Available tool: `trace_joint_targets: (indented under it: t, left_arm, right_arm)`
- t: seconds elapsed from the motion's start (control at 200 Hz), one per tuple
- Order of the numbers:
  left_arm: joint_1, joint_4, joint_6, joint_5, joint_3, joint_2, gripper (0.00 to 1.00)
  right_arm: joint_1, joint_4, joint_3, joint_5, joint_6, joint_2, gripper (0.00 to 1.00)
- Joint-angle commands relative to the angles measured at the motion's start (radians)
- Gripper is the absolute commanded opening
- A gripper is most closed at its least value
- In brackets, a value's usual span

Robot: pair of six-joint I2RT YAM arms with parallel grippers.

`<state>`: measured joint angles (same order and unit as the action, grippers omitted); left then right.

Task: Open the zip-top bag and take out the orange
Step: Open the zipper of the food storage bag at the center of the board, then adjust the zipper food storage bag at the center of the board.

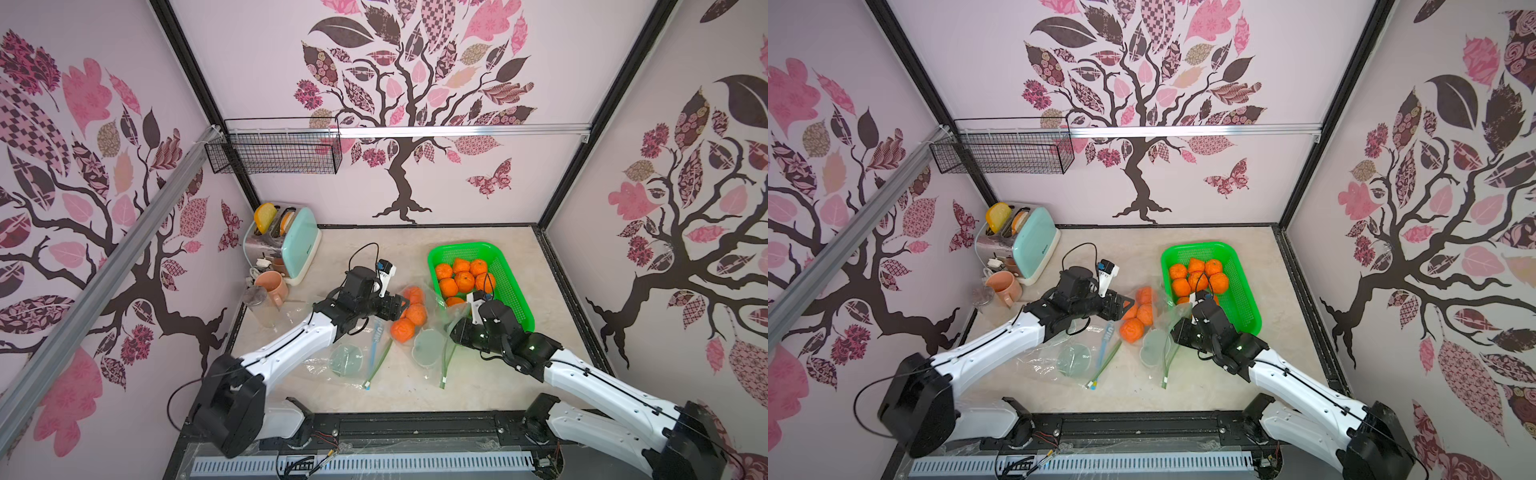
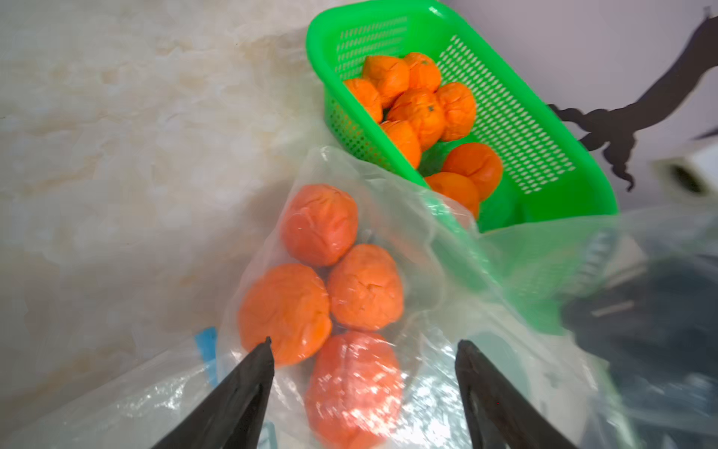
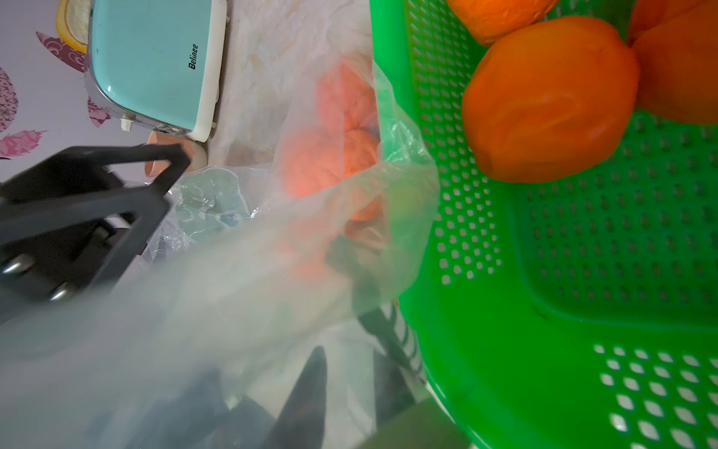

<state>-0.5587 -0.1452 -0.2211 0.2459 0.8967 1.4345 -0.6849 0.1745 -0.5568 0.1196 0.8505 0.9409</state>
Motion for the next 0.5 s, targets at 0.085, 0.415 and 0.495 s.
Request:
trace_joint_targets:
  t: [0.085,0.415,0.495]
  left_arm:
    - [0.115,0.107,0.073,0.148,0.134,0.211,0.76]
    - [0.146,0.088,0.123,0.383,0.245,0.416,0.67]
    - [0.148,0.095,0.113,0.386,0.242,0.433,0.64]
  right_arm:
    - [0.004,-0.059,0.011,0.036,-0.047,0.006,0.27]
    - [0.004,-0.080,0.009,0.073,-0.053,0.055,0.31]
    - [0.004,-0.079,0.009,0.069,-0.054,0.056,0.32]
